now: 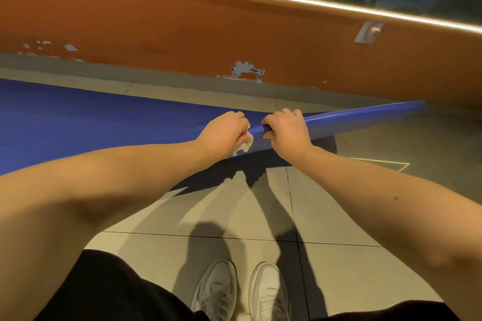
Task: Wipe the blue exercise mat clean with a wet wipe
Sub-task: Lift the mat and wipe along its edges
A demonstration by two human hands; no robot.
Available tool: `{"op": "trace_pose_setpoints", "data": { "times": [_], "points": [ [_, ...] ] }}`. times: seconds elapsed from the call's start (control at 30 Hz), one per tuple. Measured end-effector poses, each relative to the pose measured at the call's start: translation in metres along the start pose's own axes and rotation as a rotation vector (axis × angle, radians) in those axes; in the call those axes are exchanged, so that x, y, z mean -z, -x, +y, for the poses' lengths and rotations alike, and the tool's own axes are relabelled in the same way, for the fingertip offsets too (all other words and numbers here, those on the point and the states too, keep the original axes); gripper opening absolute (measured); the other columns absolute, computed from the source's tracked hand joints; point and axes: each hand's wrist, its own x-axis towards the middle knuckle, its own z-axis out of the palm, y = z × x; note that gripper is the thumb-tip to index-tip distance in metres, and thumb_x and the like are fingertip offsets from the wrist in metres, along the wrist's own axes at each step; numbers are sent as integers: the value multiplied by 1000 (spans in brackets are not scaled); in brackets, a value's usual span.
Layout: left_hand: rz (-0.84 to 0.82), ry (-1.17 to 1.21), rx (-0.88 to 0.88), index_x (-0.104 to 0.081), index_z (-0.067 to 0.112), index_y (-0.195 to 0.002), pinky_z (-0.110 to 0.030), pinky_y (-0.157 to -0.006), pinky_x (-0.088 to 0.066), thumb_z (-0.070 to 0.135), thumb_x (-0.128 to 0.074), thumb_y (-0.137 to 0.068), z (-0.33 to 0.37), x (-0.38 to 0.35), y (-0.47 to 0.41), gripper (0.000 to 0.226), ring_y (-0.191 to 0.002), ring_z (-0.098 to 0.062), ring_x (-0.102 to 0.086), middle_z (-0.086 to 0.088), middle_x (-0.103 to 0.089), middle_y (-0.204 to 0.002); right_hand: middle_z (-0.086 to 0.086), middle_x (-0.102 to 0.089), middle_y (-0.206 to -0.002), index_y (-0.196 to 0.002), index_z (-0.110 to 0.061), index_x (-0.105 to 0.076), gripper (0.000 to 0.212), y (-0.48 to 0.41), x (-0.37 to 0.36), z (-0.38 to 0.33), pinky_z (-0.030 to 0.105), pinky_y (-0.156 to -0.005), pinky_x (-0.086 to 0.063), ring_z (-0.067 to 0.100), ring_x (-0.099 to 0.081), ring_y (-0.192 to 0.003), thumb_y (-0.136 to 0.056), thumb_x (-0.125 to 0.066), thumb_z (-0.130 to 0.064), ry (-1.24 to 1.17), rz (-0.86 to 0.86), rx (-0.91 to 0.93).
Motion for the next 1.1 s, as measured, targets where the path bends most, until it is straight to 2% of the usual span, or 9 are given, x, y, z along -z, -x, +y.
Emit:
{"op": "trace_pose_setpoints", "data": {
  "times": [0.1,0.2,0.3,0.4,0.5,0.63,0.8,0.97,1.1],
  "points": [
    [-100,-15,26,-50,22,-72,-29,-64,-37,21,-61,-93,-24,-2,27,24,-76,-18,-52,4,-47,-82,-2,-69,-107,-119,-27,-67,20,0,-4,6,38,-96,-41,22,-55,-101,-99,-65,-30,-5,-26,20],
    [-168,21,93,-58,18,-74,-27,-65,-38,24,-63,-94,-43,-6,49,21,-77,-18,-55,4,-52,-84,-2,-69,-108,-119,-26,-68,20,1,-8,5,38,-96,-39,23,-55,-102,-100,-64,-27,1,-43,45],
    [-92,64,85,-57,16,-74,-32,-66,-43,22,-63,-95,-38,-4,38,23,-76,-19,-53,4,-52,-82,-1,-69,-106,-117,-24,-70,19,0,-8,2,39,-96,-40,23,-55,-101,-99,-66,-24,-29,-6,17],
    [-16,139,49,-49,19,-71,-31,-64,-34,19,-60,-96,-2,-1,7,27,-73,-19,-47,4,-47,-78,-2,-68,-102,-112,-25,-69,15,2,-8,1,38,-92,-39,22,-53,-98,-97,-67,-22,-32,1,11],
    [-74,50,40,-52,18,-76,-36,-64,-38,20,-58,-95,21,-3,-13,21,-75,-20,-47,-2,-51,-85,-2,-68,-99,-109,-25,-70,13,4,-8,3,37,-90,-38,21,-52,-94,-96,-68,-21,-40,-7,12],
    [-156,-82,61,-43,21,-71,-29,-54,-25,12,-64,-84,-10,-9,13,27,-69,-16,-39,3,-39,-78,-1,-69,-102,-112,-24,-70,15,3,-10,11,37,-93,-37,21,-52,-96,-98,-67,-22,-87,-16,26],
    [-193,-140,147,-53,21,-81,-34,-65,-46,21,-62,-92,-63,-20,62,14,-76,-16,-47,3,-49,-88,-2,-71,-105,-116,-24,-72,19,-2,-9,8,37,-91,-38,22,-55,-97,-98,-66,-25,-89,-15,73],
    [-177,-114,340,-55,19,-87,-34,-68,-49,33,-65,-94,-107,-21,105,18,-80,-19,-55,1,-59,-94,-3,-70,-106,-117,-24,-72,19,-9,-1,6,37,-94,-37,17,-46,-91,-99,-66,-25,-122,26,27],
    [-138,-71,372,-58,19,-94,-32,-68,-48,38,-68,-91,-108,-24,101,21,-82,-19,-55,3,-57,-93,-3,-70,-108,-118,-24,-71,20,-10,1,5,35,-94,-37,19,-54,-98,-99,-66,-26,-145,40,17]
  ]
}}
